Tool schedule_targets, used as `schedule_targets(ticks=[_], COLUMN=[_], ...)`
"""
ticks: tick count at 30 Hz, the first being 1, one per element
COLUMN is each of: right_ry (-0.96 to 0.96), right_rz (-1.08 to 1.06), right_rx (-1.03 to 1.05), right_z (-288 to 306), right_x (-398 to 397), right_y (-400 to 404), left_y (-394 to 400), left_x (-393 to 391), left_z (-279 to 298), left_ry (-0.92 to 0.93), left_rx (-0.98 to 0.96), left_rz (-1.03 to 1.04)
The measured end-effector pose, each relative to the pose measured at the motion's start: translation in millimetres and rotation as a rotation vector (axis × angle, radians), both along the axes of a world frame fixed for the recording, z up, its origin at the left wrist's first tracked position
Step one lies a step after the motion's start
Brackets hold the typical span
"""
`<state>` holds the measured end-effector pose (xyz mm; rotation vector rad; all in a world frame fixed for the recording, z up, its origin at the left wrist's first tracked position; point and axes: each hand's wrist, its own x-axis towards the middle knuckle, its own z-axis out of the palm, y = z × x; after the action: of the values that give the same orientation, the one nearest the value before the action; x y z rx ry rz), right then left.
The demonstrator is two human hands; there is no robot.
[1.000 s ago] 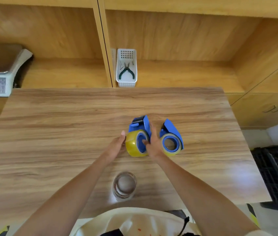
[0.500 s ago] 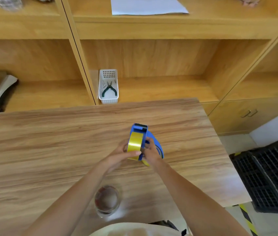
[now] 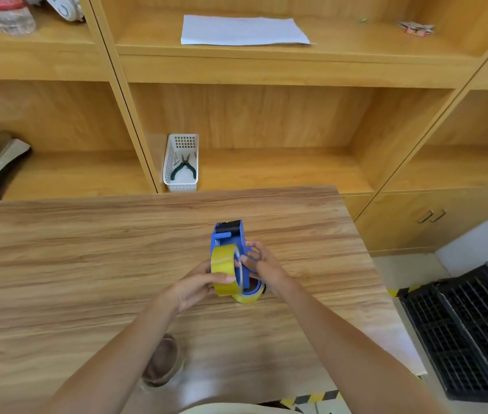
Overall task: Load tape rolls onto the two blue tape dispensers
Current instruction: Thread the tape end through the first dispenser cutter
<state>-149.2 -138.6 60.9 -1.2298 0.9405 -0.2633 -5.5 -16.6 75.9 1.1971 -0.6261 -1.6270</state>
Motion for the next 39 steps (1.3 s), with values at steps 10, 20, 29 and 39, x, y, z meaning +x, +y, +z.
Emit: schedule_targets(ticks=[10, 20, 29, 39], right_ry=[-0.034, -0.044, -0.011, -0.120], right_rz=[-0.003, 0.009, 0.122, 0.231], right_rx=[-0.119, -0.118, -0.146, -0.399], right_z=[2, 6, 9, 37], right_x=[-15, -11, -9, 13], right_y=[-8, -9, -15, -18], left_y=[5, -1, -11, -13], left_x=[-14, -24, -27, -21], left_z=[-3, 2, 5, -1], left_ry=[-0.031, 0.004, 0.060, -0.030], left_rx=[0.052, 0.131, 0.108, 0.186], left_rz=[0.100, 0.271, 0.288, 0.282])
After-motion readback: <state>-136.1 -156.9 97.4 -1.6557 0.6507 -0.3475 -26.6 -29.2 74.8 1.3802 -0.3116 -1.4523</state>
